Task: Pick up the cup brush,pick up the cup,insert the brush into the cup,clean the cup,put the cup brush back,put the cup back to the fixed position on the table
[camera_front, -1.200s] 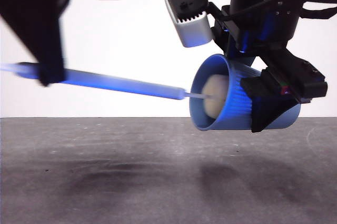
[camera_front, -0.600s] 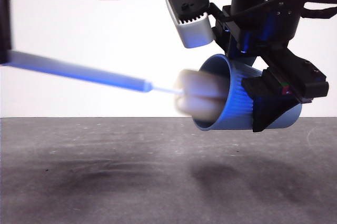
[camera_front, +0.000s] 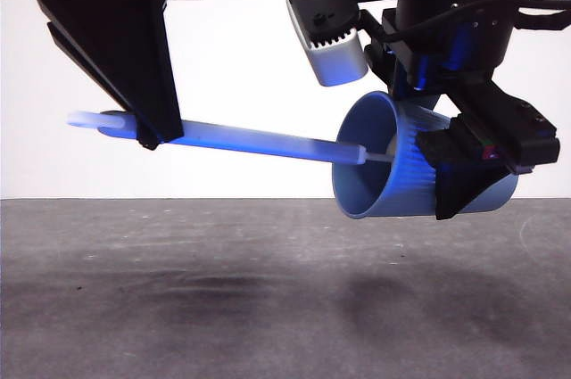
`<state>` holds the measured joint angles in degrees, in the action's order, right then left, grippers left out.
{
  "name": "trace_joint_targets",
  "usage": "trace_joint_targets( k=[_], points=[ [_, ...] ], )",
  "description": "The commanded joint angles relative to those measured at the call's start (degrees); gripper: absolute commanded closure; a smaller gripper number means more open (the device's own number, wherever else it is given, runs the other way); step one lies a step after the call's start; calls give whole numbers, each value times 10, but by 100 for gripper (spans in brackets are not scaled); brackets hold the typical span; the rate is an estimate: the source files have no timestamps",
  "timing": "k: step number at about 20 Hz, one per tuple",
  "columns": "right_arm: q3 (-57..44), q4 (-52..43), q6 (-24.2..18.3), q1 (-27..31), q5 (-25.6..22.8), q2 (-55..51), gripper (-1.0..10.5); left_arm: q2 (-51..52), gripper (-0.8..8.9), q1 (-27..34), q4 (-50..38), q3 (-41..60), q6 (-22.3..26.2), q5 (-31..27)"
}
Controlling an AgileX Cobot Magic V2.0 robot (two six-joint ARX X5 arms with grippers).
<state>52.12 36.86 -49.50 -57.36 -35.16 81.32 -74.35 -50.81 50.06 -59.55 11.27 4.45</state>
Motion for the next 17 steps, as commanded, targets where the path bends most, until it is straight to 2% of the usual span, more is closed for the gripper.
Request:
trace_joint_targets(
  k=[1,7,11,14,17],
  points=[
    [1,-4,10,-5,7,3,963,16,822,-2,4,1,-8,-13],
    [1,-3,21,-4,7,3,963,103,822,1,151,1,-13,-74],
    [1,-3,45,-4,2,3,963,156,822,5,235,1,-23,-77],
    [1,-3,90,-4,-2,0,963,196,822,16,248,1,-45,-89],
    [1,-6,195,5,-29,-10,963,227,822,47,240,2,-88,-98]
  ],
)
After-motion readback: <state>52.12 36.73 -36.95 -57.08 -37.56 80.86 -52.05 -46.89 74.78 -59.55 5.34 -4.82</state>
